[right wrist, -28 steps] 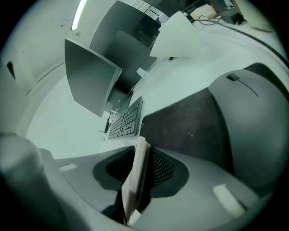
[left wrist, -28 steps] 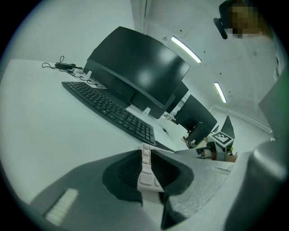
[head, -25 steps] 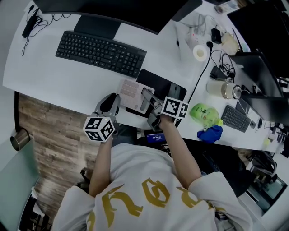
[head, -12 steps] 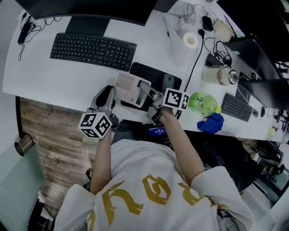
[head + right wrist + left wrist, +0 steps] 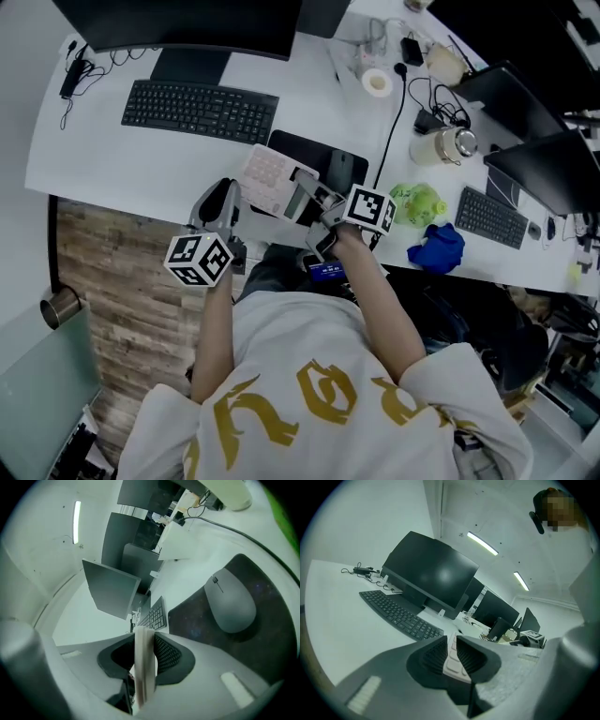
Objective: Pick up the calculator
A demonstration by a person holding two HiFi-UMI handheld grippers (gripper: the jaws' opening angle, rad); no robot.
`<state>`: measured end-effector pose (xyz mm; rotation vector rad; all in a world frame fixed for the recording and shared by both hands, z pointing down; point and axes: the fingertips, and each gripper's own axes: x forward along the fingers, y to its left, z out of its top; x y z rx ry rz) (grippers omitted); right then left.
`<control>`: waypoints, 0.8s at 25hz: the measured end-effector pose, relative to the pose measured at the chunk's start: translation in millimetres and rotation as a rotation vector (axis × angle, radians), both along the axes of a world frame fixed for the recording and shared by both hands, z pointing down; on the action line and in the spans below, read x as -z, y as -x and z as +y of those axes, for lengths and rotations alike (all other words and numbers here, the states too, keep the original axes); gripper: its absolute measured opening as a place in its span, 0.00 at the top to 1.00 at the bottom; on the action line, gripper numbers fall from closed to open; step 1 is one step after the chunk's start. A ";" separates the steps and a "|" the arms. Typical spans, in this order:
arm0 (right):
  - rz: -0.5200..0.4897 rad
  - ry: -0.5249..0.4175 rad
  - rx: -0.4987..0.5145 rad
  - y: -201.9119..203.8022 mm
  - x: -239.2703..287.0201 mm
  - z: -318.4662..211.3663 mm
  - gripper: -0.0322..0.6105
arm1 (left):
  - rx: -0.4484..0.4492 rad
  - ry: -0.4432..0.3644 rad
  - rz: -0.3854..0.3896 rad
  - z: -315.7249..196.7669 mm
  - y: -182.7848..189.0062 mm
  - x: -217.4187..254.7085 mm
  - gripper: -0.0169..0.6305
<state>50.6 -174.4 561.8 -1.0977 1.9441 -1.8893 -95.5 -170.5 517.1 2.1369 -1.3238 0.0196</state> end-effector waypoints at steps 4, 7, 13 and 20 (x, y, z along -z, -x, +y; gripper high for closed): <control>-0.017 -0.026 -0.018 -4.5 14.9 7.3 0.77 | 0.004 -0.043 -0.012 4.7 0.4 18.2 0.88; -0.027 -0.036 -0.032 -7.8 24.4 13.3 0.77 | 0.007 -0.067 -0.018 10.3 0.2 30.2 0.88; -0.042 -0.070 -0.068 -14.0 44.2 18.1 0.77 | 0.010 -0.115 -0.012 16.4 -2.0 52.8 0.88; -0.047 -0.084 -0.121 -26.1 57.9 25.0 0.77 | 0.016 -0.132 -0.012 28.2 -5.8 63.6 0.88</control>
